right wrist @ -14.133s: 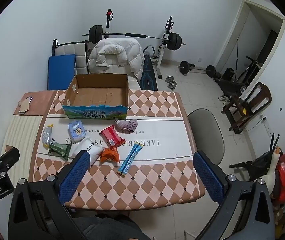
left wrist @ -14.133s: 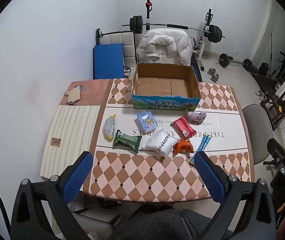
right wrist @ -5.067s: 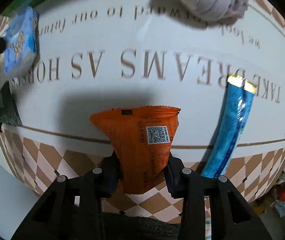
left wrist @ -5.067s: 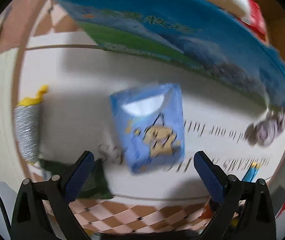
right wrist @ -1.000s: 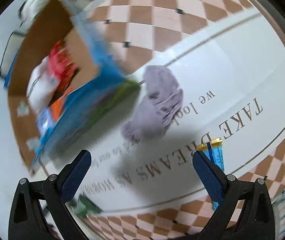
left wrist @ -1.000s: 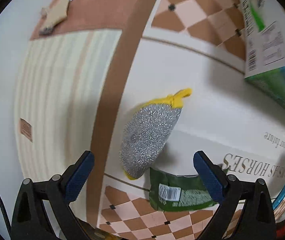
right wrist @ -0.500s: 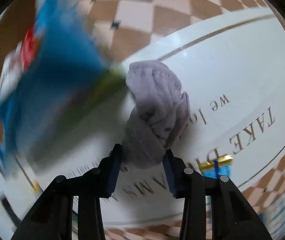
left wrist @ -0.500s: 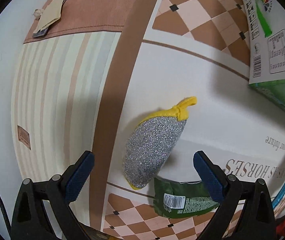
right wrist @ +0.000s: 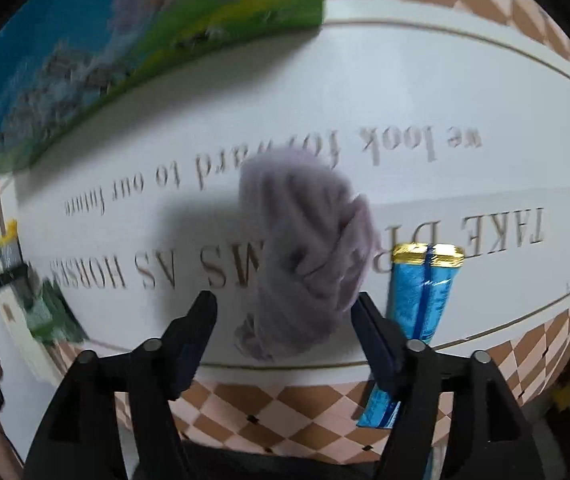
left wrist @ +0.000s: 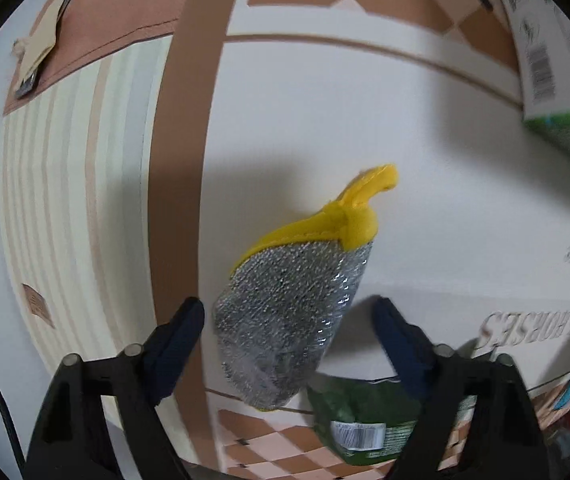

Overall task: Organize soft objects
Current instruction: 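Grasp the silver scrubber with left tool while right tool grasps lilac sock, then place scrubber and sock into the box and open both tools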

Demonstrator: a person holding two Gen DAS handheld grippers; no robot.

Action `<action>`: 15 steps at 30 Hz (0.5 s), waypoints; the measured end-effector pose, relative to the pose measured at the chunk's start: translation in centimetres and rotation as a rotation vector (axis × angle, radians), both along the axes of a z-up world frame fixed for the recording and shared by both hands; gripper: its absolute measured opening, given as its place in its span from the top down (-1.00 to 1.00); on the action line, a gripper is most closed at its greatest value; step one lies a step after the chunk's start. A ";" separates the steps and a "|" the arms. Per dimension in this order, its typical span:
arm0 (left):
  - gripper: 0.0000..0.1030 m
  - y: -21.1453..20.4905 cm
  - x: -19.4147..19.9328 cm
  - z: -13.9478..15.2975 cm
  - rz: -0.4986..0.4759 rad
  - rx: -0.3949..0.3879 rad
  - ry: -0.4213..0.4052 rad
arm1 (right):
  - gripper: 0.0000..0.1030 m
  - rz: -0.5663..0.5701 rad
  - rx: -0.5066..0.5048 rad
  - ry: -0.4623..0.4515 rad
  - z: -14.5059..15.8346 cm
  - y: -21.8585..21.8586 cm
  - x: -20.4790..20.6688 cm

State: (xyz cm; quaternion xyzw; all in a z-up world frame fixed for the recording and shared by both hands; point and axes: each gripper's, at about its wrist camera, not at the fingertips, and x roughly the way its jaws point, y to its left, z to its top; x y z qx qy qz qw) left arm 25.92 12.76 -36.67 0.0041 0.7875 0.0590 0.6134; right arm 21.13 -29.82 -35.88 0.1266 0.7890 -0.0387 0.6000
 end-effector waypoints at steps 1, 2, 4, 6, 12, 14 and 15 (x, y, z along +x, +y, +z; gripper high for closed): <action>-0.16 0.1 0.2 0.2 0.019 -0.025 0.004 | -0.42 -0.014 -0.002 -0.004 0.0 -0.2 0.1; -0.04 0.3 0.3 0.3 0.026 -0.026 0.005 | -0.42 -0.029 0.003 -0.005 0.0 -0.4 0.3; -0.01 0.0 0.4 0.8 0.004 0.027 -0.015 | -0.42 -0.048 0.006 0.006 -0.4 -0.6 0.8; 0.04 -0.6 0.4 1.4 -0.004 0.040 -0.032 | -0.42 -0.044 -0.010 0.009 -1.1 -0.5 0.8; 0.06 -2.5 -0.2 8.5 0.024 -0.016 -0.171 | 0.19 0.014 -0.041 0.003 -1.1 1.8 0.8; 0.06 -4.0 -0.2 12.4 0.021 -0.072 -0.230 | 0.19 0.037 -0.017 -0.028 0.9 2.5 0.4; 0.06 -4.8 -0.1 14.2 0.018 -0.101 -0.258 | 0.19 0.046 0.003 -0.047 2.1 2.9 0.2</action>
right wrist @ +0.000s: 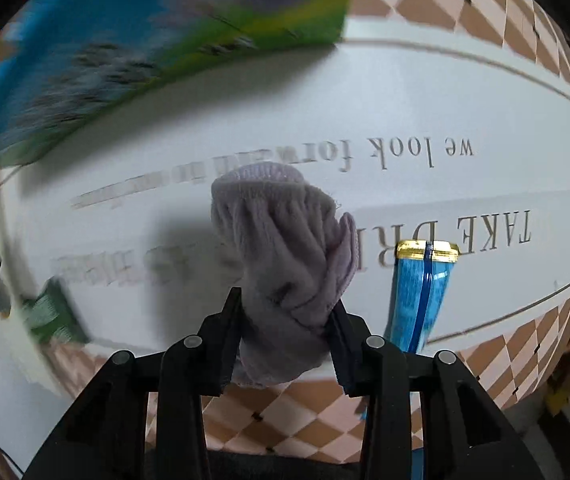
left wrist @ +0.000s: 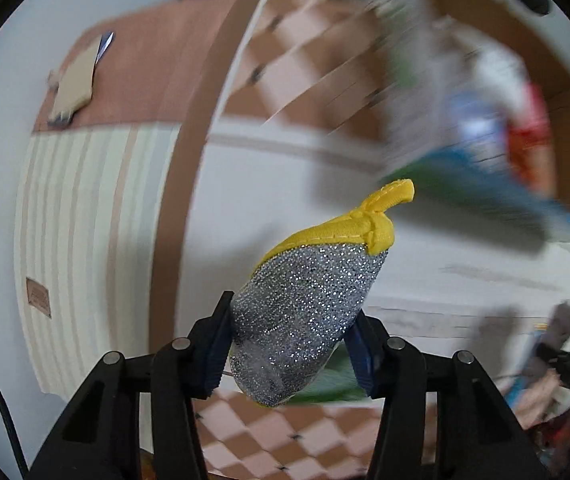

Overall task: Organize soft objects
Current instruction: 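Place scrubber and sock into the box and open both tools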

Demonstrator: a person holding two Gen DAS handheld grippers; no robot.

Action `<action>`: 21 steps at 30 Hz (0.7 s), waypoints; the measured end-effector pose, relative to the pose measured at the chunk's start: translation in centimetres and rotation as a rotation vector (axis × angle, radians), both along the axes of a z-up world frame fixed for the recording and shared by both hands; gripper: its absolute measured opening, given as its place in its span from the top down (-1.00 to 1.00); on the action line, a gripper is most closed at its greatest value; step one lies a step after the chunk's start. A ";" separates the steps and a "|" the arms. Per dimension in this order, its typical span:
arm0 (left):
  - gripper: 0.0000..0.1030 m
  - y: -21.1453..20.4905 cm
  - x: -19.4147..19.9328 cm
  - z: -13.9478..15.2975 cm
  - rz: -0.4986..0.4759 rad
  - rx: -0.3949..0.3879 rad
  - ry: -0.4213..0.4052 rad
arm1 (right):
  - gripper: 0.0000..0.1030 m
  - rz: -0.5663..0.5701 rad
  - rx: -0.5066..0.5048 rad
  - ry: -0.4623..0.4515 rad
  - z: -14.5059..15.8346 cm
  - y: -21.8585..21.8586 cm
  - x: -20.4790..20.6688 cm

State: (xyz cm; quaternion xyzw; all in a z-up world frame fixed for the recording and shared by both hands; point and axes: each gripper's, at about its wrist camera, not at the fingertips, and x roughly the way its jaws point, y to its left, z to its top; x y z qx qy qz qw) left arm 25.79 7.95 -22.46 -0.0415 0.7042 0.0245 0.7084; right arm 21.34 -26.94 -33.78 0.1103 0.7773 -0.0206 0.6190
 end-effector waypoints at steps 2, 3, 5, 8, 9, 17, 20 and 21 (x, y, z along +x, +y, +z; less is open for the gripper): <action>0.06 -2.0 0.8 3.6 -0.008 -0.065 -0.055 | 0.19 0.017 0.036 -0.047 2.9 0.4 -0.1; 0.06 -3.4 1.8 5.2 -0.017 -0.100 -0.077 | 0.19 0.019 0.052 -0.077 4.6 0.6 0.2; 0.06 -5.5 5.0 6.5 -0.047 -0.154 -0.101 | 0.19 0.018 0.090 -0.147 8.2 0.8 1.6; 0.05 -8.5 8.8 8.8 -0.077 -0.141 -0.151 | 0.19 0.028 0.112 -0.229 12.3 1.1 4.4; 0.05 -9.3 10.0 8.8 -0.082 -0.145 -0.153 | 0.19 0.035 0.102 -0.261 13.4 1.2 6.0; 0.05 -11.3 19.9 3.0 -0.077 -0.128 -0.020 | 0.19 0.042 0.012 -0.254 12.5 0.7 16.0; 0.05 -11.3 21.5 0.4 -0.081 -0.085 0.026 | 0.19 0.078 -0.046 -0.213 10.2 0.7 19.0; 0.04 -11.4 21.9 -0.4 -0.080 -0.081 0.045 | 0.19 0.088 -0.058 -0.198 9.3 0.7 19.6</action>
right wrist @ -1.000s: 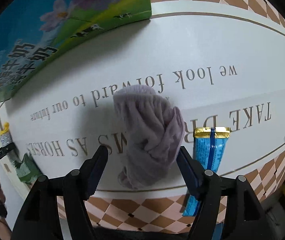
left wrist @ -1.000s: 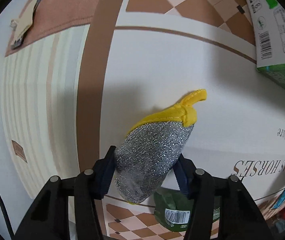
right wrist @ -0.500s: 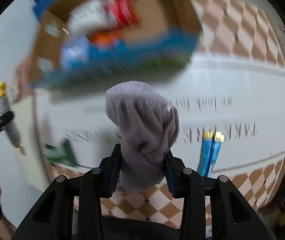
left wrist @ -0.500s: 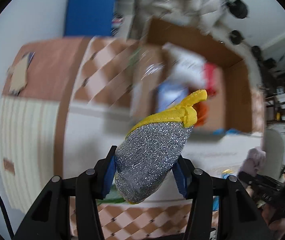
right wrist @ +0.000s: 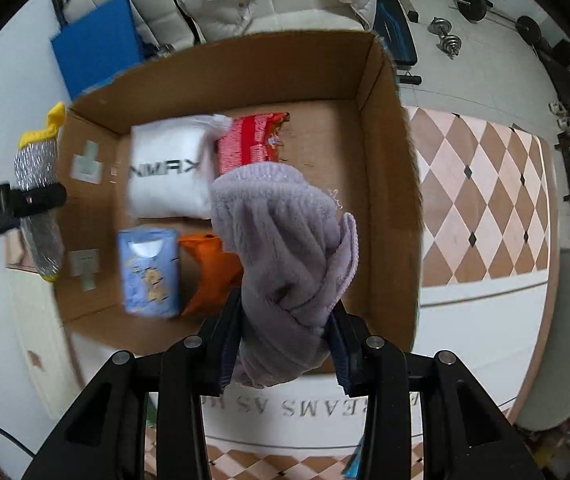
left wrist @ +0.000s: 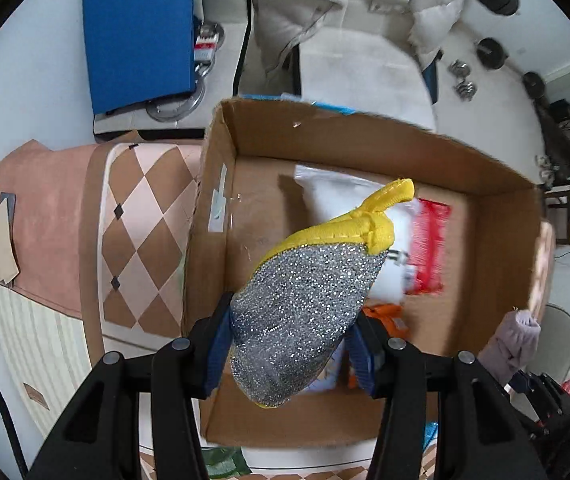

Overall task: Organize soft objects
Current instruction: 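Place scrubber and sock into the box and open both tools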

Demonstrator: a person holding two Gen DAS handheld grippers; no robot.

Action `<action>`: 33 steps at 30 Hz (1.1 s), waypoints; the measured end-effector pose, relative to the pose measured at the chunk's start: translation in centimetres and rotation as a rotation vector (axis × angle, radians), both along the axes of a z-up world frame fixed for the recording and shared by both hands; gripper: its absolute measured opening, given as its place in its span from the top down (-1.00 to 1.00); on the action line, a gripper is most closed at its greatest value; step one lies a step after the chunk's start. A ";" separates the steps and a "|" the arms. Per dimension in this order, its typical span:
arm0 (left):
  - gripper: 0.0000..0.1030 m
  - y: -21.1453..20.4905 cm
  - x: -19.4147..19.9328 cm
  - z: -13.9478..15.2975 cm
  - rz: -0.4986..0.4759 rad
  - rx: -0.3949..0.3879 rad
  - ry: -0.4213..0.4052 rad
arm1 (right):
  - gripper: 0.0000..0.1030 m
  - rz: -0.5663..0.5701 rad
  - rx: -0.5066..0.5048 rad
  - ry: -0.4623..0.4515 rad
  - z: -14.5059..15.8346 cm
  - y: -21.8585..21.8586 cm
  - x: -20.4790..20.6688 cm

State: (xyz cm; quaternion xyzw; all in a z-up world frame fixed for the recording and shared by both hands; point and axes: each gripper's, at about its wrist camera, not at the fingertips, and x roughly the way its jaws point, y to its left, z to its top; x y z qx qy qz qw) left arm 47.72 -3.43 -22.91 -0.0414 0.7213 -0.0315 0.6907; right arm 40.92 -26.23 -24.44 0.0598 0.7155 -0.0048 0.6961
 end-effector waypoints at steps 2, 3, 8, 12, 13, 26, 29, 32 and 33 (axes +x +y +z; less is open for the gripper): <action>0.04 0.2 0.5 -1.6 0.010 0.001 0.035 | 0.19 0.015 -0.010 0.035 -1.4 0.5 0.8; 0.04 0.3 0.7 -2.5 0.016 0.001 0.051 | 0.19 0.019 -0.009 0.044 -1.9 0.5 0.3; 0.01 0.5 1.0 -4.3 0.035 0.002 0.104 | 0.19 0.027 -0.011 0.103 -4.8 0.9 1.0; -0.04 0.7 1.1 -4.9 0.041 -0.008 0.123 | 0.18 0.036 -0.012 0.147 -6.9 1.1 1.3; -0.05 0.8 1.1 -4.9 0.048 -0.017 0.126 | 0.18 0.041 -0.013 0.159 -7.3 1.1 1.3; -0.97 0.8 0.2 -2.3 0.016 -0.073 0.092 | -0.81 0.057 -0.019 0.184 -8.1 1.7 1.1; -0.97 0.6 -1.1 -0.2 0.000 -0.055 0.024 | -0.94 0.061 -0.031 0.137 -6.3 1.8 0.8; -0.97 0.4 -2.7 2.2 0.001 -0.044 -0.044 | -1.00 0.056 -0.045 0.078 -3.9 1.2 0.0; -0.97 0.6 -3.3 2.8 0.005 -0.040 -0.056 | -1.00 0.049 -0.044 0.046 -2.8 1.0 -0.6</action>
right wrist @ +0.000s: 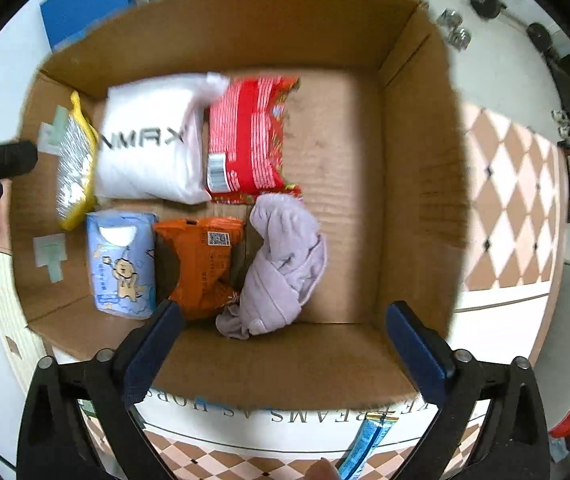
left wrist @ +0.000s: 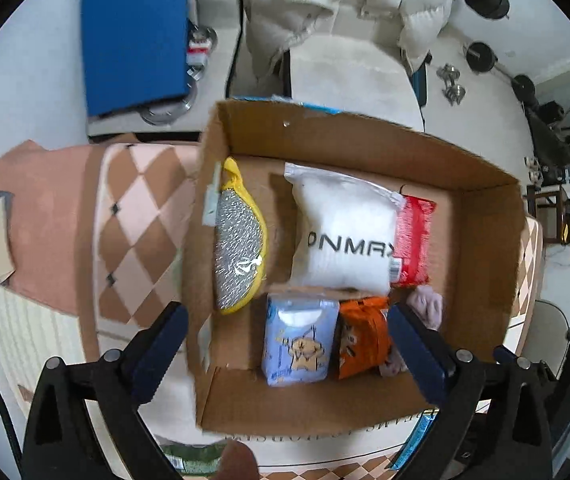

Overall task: Organize soft objects
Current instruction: 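Place scrubber and sock into the box and open both tools, then grasp the green bag with left tool while right tool grasps blue stick pack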

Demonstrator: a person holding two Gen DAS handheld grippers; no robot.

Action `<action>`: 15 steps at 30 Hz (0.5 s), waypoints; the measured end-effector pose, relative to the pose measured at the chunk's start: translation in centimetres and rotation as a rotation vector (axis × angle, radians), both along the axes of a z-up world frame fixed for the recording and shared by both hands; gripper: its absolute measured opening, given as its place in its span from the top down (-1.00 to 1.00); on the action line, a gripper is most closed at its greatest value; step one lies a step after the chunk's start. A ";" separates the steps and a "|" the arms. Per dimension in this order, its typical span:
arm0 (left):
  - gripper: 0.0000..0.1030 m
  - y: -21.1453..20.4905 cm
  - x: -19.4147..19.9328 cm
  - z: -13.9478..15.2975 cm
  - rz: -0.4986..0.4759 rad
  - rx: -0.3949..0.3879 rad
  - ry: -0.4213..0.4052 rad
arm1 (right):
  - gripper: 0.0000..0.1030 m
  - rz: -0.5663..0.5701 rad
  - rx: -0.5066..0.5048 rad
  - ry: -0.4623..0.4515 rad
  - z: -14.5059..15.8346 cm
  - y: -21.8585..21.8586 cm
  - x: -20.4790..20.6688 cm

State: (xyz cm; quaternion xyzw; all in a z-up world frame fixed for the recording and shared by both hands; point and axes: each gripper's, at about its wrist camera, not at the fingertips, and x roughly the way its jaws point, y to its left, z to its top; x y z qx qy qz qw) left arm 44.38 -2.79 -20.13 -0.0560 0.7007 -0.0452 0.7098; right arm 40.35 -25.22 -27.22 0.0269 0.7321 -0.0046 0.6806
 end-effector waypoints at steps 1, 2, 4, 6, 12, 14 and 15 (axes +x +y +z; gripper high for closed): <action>-0.97 0.1 -0.8 0.8 0.005 -0.007 -0.008 | -1.00 -0.003 0.001 -0.020 0.7 0.0 -0.4; -0.97 0.4 -1.7 1.6 0.017 -0.018 -0.020 | -1.00 -0.007 0.000 -0.041 1.6 -0.2 -1.0; -0.97 1.0 -3.8 2.8 0.054 -0.031 -0.042 | -1.00 -0.017 -0.006 -0.086 3.3 -0.6 -2.5; -0.97 2.3 -6.8 3.6 0.113 -0.067 -0.041 | -1.00 -0.036 0.004 -0.123 4.9 -1.0 -4.2; -0.97 7.2 -16.0 -0.8 0.364 -0.125 0.092 | -1.00 -0.125 0.042 -0.150 6.1 -3.9 -11.1; -0.97 9.9 -19.4 -4.0 0.524 -0.205 0.189 | -1.00 -0.164 0.045 -0.128 5.5 -5.1 -14.0; -0.97 11.0 -20.8 -5.4 0.596 -0.221 0.226 | -1.00 -0.183 0.047 -0.112 4.8 -5.6 -15.3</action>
